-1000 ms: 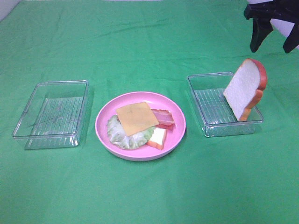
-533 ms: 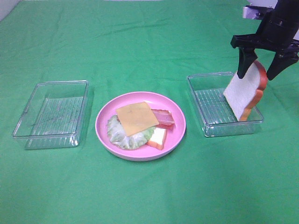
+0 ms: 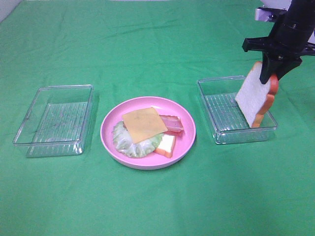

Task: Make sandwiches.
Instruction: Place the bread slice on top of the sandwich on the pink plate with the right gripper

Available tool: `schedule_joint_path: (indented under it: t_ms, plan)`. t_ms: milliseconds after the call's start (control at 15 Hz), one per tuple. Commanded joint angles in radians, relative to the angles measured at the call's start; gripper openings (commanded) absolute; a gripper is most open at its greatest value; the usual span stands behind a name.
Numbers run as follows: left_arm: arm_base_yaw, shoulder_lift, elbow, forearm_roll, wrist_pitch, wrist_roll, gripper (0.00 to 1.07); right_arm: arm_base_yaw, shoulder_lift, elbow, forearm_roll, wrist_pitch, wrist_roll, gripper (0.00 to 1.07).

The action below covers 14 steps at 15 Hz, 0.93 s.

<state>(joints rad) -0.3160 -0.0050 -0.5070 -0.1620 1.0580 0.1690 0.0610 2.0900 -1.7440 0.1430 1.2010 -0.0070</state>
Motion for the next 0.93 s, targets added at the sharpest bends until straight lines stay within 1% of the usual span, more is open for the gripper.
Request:
schedule_joint_path:
  t_ms: [67,133,267,400,467,533,733,800,867,933]
  plan:
    - [0.001,-0.008,0.004,0.002,-0.007,-0.001,0.75,-0.003,-0.057,0.004,0.029,0.006,0.007,0.0]
    - [0.001,-0.008,0.004,0.002,-0.007,-0.001,0.75,-0.003,-0.087,0.004,0.068,0.01,-0.004,0.0]
    - [0.001,-0.008,0.004,0.002,-0.007,-0.001,0.75,-0.002,-0.158,0.006,0.217,0.029,-0.068,0.0]
    - [0.001,-0.008,0.004,0.002,-0.007,-0.001,0.75,0.0,-0.208,0.045,0.356,0.015,-0.121,0.0]
    - [0.001,-0.008,0.004,0.002,-0.007,-0.001,0.75,0.0,-0.23,0.089,0.44,-0.002,-0.154,0.0]
    - [0.001,-0.008,0.004,0.002,-0.007,-0.001,0.75,0.0,-0.237,0.116,0.48,-0.012,-0.175,0.0]
    - [0.001,-0.008,0.004,0.002,-0.007,-0.001,0.75,0.002,-0.257,0.279,0.795,-0.067,-0.321,0.0]
    - [0.001,-0.008,0.004,0.002,-0.007,-0.001,0.75,0.05,-0.257,0.378,0.893,-0.146,-0.406,0.0]
    - [0.001,-0.008,0.004,0.002,-0.007,-0.001,0.75,0.072,-0.257,0.4,0.9,-0.176,-0.413,0.0]
    - [0.001,-0.008,0.004,0.002,-0.007,-0.001,0.75,0.116,-0.257,0.435,0.901,-0.237,-0.416,0.0]
